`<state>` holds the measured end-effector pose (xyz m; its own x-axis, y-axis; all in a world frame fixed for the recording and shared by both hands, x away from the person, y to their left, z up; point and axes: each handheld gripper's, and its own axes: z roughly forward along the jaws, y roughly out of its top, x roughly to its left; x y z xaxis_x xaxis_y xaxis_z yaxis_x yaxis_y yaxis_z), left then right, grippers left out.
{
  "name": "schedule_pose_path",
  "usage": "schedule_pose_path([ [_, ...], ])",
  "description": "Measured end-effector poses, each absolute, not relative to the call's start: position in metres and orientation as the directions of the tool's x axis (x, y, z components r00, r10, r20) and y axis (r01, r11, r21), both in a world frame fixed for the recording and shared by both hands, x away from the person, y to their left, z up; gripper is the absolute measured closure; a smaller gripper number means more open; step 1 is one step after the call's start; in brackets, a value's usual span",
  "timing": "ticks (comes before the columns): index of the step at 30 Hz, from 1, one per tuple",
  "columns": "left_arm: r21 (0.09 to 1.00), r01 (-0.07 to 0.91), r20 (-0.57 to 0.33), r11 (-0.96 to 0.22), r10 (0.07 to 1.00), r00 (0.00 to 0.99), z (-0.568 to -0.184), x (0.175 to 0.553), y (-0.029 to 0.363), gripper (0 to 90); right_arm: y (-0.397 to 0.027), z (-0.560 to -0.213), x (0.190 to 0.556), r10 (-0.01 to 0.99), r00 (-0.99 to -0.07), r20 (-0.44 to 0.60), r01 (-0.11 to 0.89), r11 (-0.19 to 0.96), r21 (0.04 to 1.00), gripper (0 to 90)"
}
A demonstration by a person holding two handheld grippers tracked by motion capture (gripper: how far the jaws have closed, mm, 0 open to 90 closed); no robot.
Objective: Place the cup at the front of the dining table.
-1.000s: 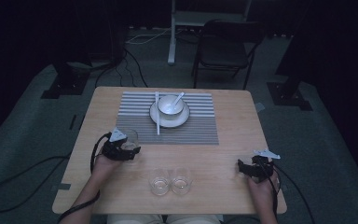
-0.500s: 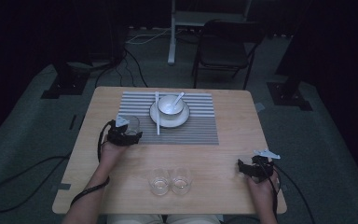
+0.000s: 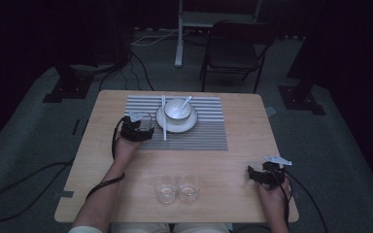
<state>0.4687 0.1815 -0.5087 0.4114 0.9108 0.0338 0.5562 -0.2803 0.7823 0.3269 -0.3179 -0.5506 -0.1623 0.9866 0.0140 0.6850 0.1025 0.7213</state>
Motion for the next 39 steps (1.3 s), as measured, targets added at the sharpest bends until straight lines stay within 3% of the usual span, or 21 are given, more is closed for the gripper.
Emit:
schedule_pose_path([
  [11, 0.742, 0.608, 0.033, -0.281, 0.922, 0.386, -0.521, 0.498, 0.176, 22.2, -0.318, -0.551, 0.327, 0.987, -0.162, 0.014, 0.685, 0.102, 0.721, 11.9],
  [29, 0.687, 0.677, -0.011, -0.265, 0.928, 0.373, -0.534, 0.496, 0.18, 21.2, -0.318, -0.551, 0.327, 0.987, -0.163, 0.013, 0.685, 0.103, 0.722, 11.8],
  [31, 0.673, 0.693, -0.04, -0.259, 0.923, 0.384, -0.534, 0.495, 0.183, 12.4, -0.318, -0.551, 0.327, 0.987, -0.162, 0.014, 0.685, 0.102, 0.721, 11.9],
  [34, 0.687, 0.692, -0.067, -0.224, 0.928, 0.367, -0.533, 0.491, 0.187, 10.2, -0.318, -0.551, 0.327, 0.987, -0.162, 0.014, 0.685, 0.102, 0.721, 11.9],
  [36, 0.673, 0.706, -0.084, -0.219, 0.926, 0.367, -0.533, 0.491, 0.188, 1.7, -0.318, -0.551, 0.327, 0.987, -0.162, 0.014, 0.685, 0.102, 0.721, 11.9],
  [39, 0.696, 0.686, -0.074, -0.213, 0.929, 0.363, -0.531, 0.486, 0.187, 0.0, -0.318, -0.551, 0.327, 0.987, -0.162, 0.014, 0.685, 0.102, 0.721, 11.8],
])
